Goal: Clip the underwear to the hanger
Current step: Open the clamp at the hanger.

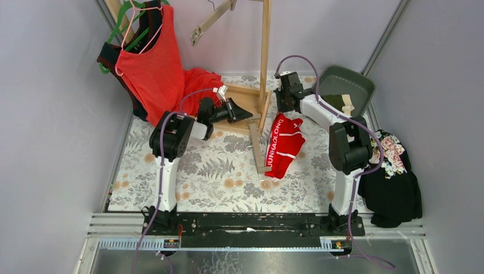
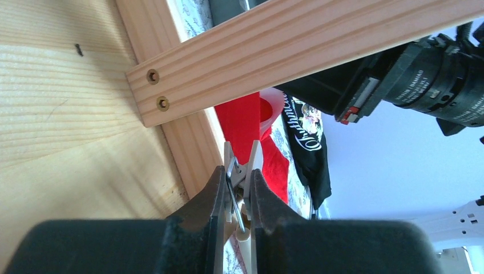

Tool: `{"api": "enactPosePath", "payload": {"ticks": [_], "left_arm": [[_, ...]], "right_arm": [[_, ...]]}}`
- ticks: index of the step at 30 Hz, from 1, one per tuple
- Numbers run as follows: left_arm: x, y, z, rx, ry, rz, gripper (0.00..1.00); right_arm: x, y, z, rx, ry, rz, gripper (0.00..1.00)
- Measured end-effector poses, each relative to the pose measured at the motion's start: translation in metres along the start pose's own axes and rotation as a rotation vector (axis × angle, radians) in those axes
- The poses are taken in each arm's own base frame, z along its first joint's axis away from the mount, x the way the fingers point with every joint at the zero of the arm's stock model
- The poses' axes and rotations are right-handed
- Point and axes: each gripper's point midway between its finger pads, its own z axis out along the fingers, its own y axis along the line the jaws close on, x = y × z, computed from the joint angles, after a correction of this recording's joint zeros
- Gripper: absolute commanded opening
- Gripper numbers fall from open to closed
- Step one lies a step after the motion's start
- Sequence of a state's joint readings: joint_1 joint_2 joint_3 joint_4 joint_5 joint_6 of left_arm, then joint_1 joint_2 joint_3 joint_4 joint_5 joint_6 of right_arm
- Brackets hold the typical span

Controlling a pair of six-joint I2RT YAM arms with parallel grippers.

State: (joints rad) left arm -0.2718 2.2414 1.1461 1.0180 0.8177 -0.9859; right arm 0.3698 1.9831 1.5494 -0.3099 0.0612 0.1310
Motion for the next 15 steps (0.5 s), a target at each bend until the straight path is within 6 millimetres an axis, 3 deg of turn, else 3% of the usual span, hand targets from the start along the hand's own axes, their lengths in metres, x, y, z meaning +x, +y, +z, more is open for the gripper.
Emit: {"api": "enactPosePath", "payload": {"ticks": [10, 15], "left_arm": [[-0.003, -0.031, 0.001, 0.063, 0.014, 0.052, 0.0], [0.007, -0.041, 0.008, 0.076, 0.037, 0.085, 0.0]], "right_arm": [[0.001, 0.004, -0.007, 0.001, 0.021, -0.021, 0.0], [-0.022, 0.015, -0.024, 0.004, 0.002, -0.037, 0.0]]}}
